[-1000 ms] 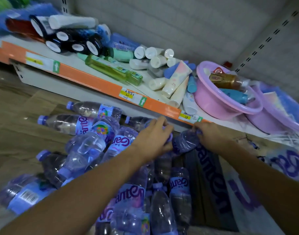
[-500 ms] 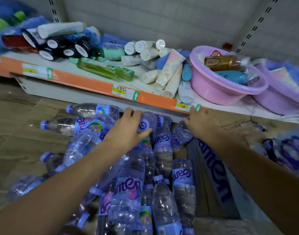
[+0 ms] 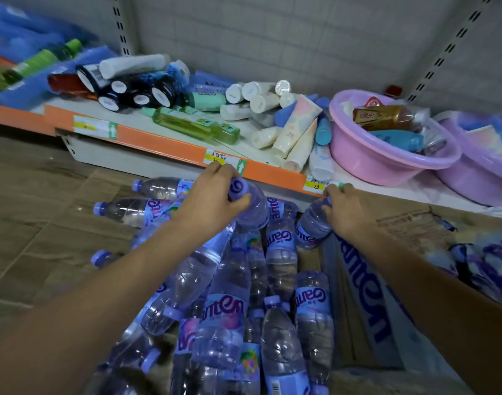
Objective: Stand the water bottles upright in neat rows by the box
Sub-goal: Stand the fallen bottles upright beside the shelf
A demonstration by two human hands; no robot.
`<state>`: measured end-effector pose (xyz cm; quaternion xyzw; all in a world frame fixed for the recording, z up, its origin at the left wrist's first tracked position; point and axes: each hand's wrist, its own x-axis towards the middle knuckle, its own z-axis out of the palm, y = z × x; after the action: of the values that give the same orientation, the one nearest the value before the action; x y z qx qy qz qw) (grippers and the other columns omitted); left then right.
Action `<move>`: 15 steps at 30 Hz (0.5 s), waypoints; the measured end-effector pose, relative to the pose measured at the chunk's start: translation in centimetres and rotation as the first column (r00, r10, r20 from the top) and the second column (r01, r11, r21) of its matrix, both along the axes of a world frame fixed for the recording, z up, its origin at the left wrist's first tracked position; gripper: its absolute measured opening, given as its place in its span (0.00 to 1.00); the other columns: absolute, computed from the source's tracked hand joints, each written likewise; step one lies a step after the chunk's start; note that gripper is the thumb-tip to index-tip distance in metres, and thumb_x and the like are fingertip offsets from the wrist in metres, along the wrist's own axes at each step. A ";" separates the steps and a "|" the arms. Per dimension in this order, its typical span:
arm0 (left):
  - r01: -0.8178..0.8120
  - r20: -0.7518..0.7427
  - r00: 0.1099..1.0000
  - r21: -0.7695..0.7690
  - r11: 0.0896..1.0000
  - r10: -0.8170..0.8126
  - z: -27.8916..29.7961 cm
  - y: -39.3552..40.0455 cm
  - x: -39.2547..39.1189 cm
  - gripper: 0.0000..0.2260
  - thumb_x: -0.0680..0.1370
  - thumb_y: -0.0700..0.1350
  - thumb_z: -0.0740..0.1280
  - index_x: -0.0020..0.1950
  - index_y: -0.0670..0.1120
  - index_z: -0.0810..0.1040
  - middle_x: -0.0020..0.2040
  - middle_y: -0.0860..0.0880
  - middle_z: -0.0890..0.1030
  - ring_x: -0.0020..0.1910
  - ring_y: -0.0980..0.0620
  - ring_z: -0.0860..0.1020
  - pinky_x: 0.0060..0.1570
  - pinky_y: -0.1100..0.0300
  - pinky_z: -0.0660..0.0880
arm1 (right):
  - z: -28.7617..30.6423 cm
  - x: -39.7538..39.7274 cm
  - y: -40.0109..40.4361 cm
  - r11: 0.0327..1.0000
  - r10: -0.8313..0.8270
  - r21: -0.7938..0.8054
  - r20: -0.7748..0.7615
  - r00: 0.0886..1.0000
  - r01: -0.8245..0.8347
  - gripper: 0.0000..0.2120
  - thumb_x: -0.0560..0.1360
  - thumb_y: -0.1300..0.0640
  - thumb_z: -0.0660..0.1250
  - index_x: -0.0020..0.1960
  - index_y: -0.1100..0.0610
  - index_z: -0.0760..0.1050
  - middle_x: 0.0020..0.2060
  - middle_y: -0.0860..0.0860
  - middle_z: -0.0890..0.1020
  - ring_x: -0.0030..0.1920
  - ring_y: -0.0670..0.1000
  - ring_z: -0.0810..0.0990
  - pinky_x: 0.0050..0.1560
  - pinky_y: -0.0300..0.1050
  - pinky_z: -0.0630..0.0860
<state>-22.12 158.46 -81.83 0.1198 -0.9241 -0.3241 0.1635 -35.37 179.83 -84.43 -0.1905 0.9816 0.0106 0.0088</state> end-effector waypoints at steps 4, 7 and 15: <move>-0.008 -0.039 0.999 0.045 0.999 0.010 -0.1 0.7 -1.7 0.12 0.73 0.43 0.67 0.54 0.40 0.73 0.48 0.48 0.67 0.45 0.50 0.66 0.41 0.65 0.59 | 0.3 1.2 -0.6 0.987 0.114 -0.093 -0.157 0.981 -0.130 0.22 0.74 0.58 0.65 0.66 0.61 0.69 0.67 0.63 0.67 0.67 0.65 0.65 0.62 0.58 0.67; -0.055 -0.049 0.997 0.073 0.996 0.058 -0.3 0.1 -2.0 0.12 0.73 0.43 0.67 0.54 0.39 0.73 0.49 0.46 0.68 0.45 0.50 0.66 0.40 0.66 0.58 | -0.1 2.1 -1.6 0.937 0.279 -0.172 -0.155 0.948 -0.304 0.15 0.72 0.62 0.64 0.58 0.63 0.75 0.58 0.61 0.76 0.61 0.63 0.72 0.59 0.56 0.70; -0.257 -0.058 0.960 0.208 0.944 0.274 -2.0 -2.8 -1.4 0.08 0.71 0.41 0.69 0.44 0.40 0.72 0.45 0.43 0.71 0.43 0.44 0.72 0.41 0.60 0.65 | -6.9 3.4 -4.0 0.985 0.067 -0.172 0.519 0.852 0.027 0.27 0.76 0.54 0.62 0.72 0.56 0.57 0.69 0.59 0.62 0.67 0.62 0.66 0.64 0.56 0.69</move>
<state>-23.56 155.68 -83.81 0.2450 -0.8547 -0.3942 0.2325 -31.92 175.82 -91.28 -0.1966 0.9372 -0.1266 0.2588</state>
